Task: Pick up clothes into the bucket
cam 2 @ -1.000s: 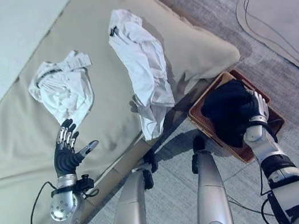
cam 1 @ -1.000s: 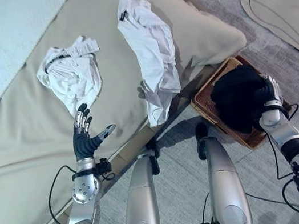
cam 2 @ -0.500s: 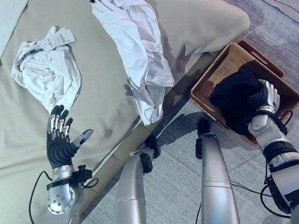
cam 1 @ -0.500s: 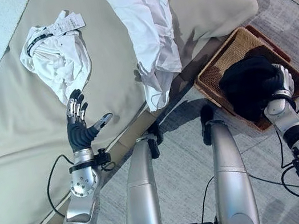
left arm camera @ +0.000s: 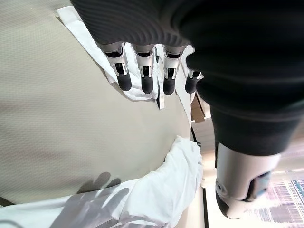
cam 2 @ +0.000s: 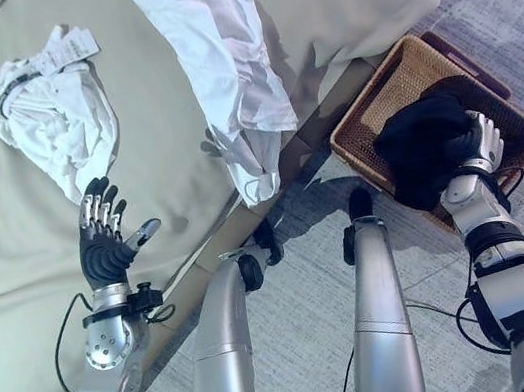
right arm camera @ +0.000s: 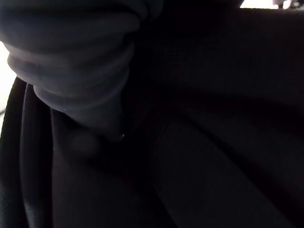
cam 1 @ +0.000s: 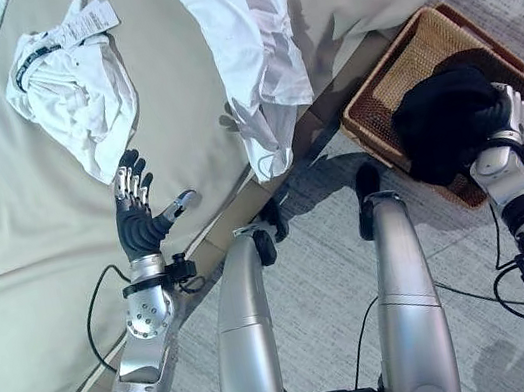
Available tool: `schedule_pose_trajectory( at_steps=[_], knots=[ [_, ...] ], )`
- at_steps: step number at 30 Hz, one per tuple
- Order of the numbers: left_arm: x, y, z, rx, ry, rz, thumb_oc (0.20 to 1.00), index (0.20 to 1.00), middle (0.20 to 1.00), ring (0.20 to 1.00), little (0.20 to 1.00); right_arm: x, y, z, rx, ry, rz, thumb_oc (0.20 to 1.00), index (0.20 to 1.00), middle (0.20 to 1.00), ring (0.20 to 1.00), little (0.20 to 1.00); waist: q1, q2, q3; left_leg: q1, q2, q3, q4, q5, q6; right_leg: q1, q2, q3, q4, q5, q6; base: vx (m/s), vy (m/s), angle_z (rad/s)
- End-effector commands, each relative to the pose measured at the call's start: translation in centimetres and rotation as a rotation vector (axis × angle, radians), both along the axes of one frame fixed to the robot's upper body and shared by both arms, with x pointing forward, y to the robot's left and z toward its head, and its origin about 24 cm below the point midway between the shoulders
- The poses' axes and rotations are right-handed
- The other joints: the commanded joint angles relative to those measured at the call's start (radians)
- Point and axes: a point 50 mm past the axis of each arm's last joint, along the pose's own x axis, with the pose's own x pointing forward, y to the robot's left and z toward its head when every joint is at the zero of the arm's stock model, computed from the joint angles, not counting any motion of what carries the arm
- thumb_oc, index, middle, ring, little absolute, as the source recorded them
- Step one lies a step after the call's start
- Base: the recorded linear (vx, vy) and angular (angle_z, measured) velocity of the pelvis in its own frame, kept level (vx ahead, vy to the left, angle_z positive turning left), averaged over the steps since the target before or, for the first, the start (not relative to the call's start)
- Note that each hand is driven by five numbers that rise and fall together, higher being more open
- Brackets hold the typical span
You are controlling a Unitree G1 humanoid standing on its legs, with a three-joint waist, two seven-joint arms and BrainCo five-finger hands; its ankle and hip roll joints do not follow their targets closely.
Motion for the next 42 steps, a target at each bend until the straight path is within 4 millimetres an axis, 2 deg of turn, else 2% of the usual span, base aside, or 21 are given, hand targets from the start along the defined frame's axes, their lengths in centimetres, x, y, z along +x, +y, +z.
schedule_pose_trajectory(
  at_steps=[1,7,8,9,20,23,26,27,28,29,32,34,36,37,38,39,41,42],
  knots=[
    [-1.4,-0.1,0.6,-0.062,-0.075,0.01,1.0,1.0,1.0,1.0,1.0,-0.6,-1.9,2.2,-0.121,-0.023,-0.066,0.2,0.2,0.2,0.2,0.2,-0.022,0.027,-0.064,-0.032,-0.004,-0.007,0.136,-0.155,0.037,-0.016,-0.029,0.021,-0.045,0.06,0.049,0.0,0.0,0.0],
    [-1.4,-0.2,0.7,-0.07,-0.076,0.011,1.0,1.0,1.0,1.0,1.0,-0.1,-1.5,2.7,-0.206,0.024,-0.051,0.2,0.2,0.2,0.2,0.2,-0.014,0.028,-0.073,-0.039,-0.006,0.0,0.125,-0.149,0.039,-0.029,-0.035,0.02,-0.046,0.062,0.048,0.0,0.0,0.0],
    [-1.4,-0.3,0.7,-0.071,-0.077,0.008,1.0,1.0,1.0,1.0,1.0,0.3,-1.0,2.7,-0.191,0.032,-0.045,0.636,0.636,0.636,0.636,0.636,-0.013,0.027,-0.077,-0.039,-0.009,0.0,0.118,-0.145,0.039,-0.026,-0.038,0.017,-0.054,0.064,0.048,0.0,0.0,0.0],
    [-1.3,-0.2,0.7,-0.072,-0.077,0.011,1.0,1.0,1.0,1.0,1.0,0.5,-0.8,2.7,-0.19,0.031,-0.043,1.0,1.0,1.0,1.0,1.0,-0.013,0.026,-0.079,-0.039,-0.01,0.0,0.114,-0.143,0.039,-0.026,-0.038,0.016,-0.056,0.065,0.048,0.0,0.0,0.0],
    [-1.0,0.2,0.8,-0.07,-0.081,0.04,1.0,1.0,1.0,1.0,1.0,0.7,-0.1,1.8,-0.114,0.006,-0.037,1.0,1.0,1.0,1.0,1.0,-0.009,0.007,-0.115,0.009,-0.02,0.002,0.021,-0.114,0.033,0.032,-0.054,-0.012,-0.141,0.084,0.055,0.0,0.001,0.02],
    [-0.9,0.1,0.8,-0.067,-0.082,0.037,1.0,1.0,1.0,1.0,1.0,0.7,0.2,1.3,-0.096,0.014,-0.024,1.0,1.0,1.0,1.0,1.0,-0.008,-0.001,-0.124,0.048,-0.019,-0.001,-0.04,-0.098,0.032,0.071,-0.061,-0.027,-0.197,0.104,0.064,0.0,0.002,0.02],
    [-0.5,0.2,0.8,-0.062,-0.083,0.044,1.0,1.0,1.0,1.0,1.0,0.4,0.5,-0.1,-0.061,0.028,-0.003,1.0,1.0,1.0,1.0,1.0,-0.01,-0.015,-0.138,0.11,-0.023,-0.011,-0.127,-0.072,0.027,0.134,-0.07,-0.044,-0.28,0.131,0.077,-0.02,-0.007,0.01],
    [-0.4,0.2,0.9,-0.058,-0.087,0.044,1.0,1.0,1.0,1.0,1.0,0.3,0.6,-0.5,-0.057,0.036,0.005,1.0,1.0,1.0,1.0,1.0,-0.014,-0.021,-0.139,0.117,-0.027,-0.007,-0.162,-0.028,0.033,0.148,-0.074,-0.055,-0.321,0.174,0.073,0.01,-0.021,0.06],
    [-0.3,0.3,0.8,-0.058,-0.084,0.047,1.0,1.0,1.0,1.0,1.0,0.2,0.7,-1.0,-0.044,0.044,0.006,1.0,1.0,1.0,1.0,1.0,-0.012,-0.023,-0.146,0.144,-0.027,-0.022,-0.177,-0.05,0.023,0.178,-0.071,-0.06,-0.332,0.151,0.082,-0.07,-0.03,0.09],
    [-0.2,0.3,0.9,-0.057,-0.087,0.05,1.0,1.0,1.0,1.0,1.0,0.0,0.7,-1.5,-0.027,0.049,0.003,1.0,1.0,1.0,1.0,1.0,-0.015,-0.028,-0.147,0.147,-0.029,-0.018,-0.201,-0.014,0.029,0.187,-0.074,-0.07,-0.366,0.189,0.077,0.02,-0.027,0.09],
    [0.0,0.5,0.7,-0.051,-0.081,0.061,1.0,1.0,1.0,1.0,1.0,-0.4,0.9,-2.6,0.015,0.05,0.007,1.0,1.0,1.0,1.0,1.0,-0.014,-0.033,-0.153,0.19,-0.029,-0.029,-0.252,0.007,0.022,0.235,-0.079,-0.089,-0.415,0.207,0.084,0.0,-0.024,0.05],
    [0.4,0.8,0.4,-0.023,-0.063,0.092,1.0,1.0,1.0,1.0,1.0,-0.9,1.9,-4.1,0.112,0.004,0.033,1.0,1.0,1.0,1.0,1.0,-0.016,-0.045,-0.164,0.26,-0.028,-0.044,-0.323,0.03,0.014,0.308,-0.082,-0.113,-0.475,0.227,0.093,0.05,-0.042,0.07],
    [0.5,1.0,0.1,-0.001,-0.05,0.108,1.0,1.0,1.0,1.0,1.0,-1.1,2.6,-4.5,0.158,-0.039,0.056,1.0,1.0,1.0,1.0,1.0,-0.018,-0.051,-0.162,0.294,-0.028,-0.05,-0.35,0.04,0.011,0.347,-0.083,-0.124,-0.503,0.235,0.095,0.04,-0.036,0.11],
    [0.7,1.1,-0.4,0.044,-0.025,0.134,1.0,1.0,1.0,1.0,1.0,-1.6,4.2,-5.3,0.226,-0.094,0.127,1.0,1.0,1.0,1.0,1.0,-0.027,-0.065,-0.164,0.346,-0.025,-0.062,-0.393,0.054,0.005,0.405,-0.082,-0.147,-0.544,0.246,0.099,0.06,-0.049,0.05],
    [0.7,1.1,-0.4,0.044,-0.025,0.133,1.0,1.0,1.0,1.0,1.0,-1.6,4.2,-5.3,0.226,-0.094,0.127,1.0,1.0,1.0,1.0,1.0,-0.027,-0.064,-0.163,0.347,-0.025,-0.062,-0.394,0.054,0.005,0.407,-0.082,-0.147,-0.545,0.246,0.099,0.09,-0.081,0.04],
    [0.8,1.2,-1.1,0.089,0.007,0.143,1.0,1.0,1.0,1.0,1.0,-2.2,6.0,-5.9,0.28,-0.135,0.219,1.0,1.0,1.0,1.0,1.0,-0.035,-0.079,-0.166,0.4,-0.022,-0.074,-0.436,0.068,-0.001,0.468,-0.081,-0.165,-0.585,0.255,0.103,0.07,-0.065,0.13],
    [0.9,1.2,-1.4,0.118,0.023,0.143,1.0,1.0,1.0,1.0,1.0,-2.7,6.6,-6.3,0.299,-0.144,0.255,1.0,1.0,1.0,1.0,1.0,-0.039,-0.085,-0.161,0.436,-0.021,-0.082,-0.46,0.077,-0.004,0.509,-0.081,-0.179,-0.609,0.262,0.104,0.07,-0.072,0.19],
    [1.1,1.2,-2.4,0.156,0.067,0.155,1.0,1.0,1.0,1.0,1.0,-3.2,8.0,-6.6,0.342,-0.172,0.322,1.0,1.0,1.0,1.0,1.0,-0.043,-0.097,-0.159,0.482,-0.019,-0.095,-0.493,0.092,-0.01,0.57,-0.08,-0.201,-0.648,0.268,0.105,0.07,-0.081,0.1]
  ],
)
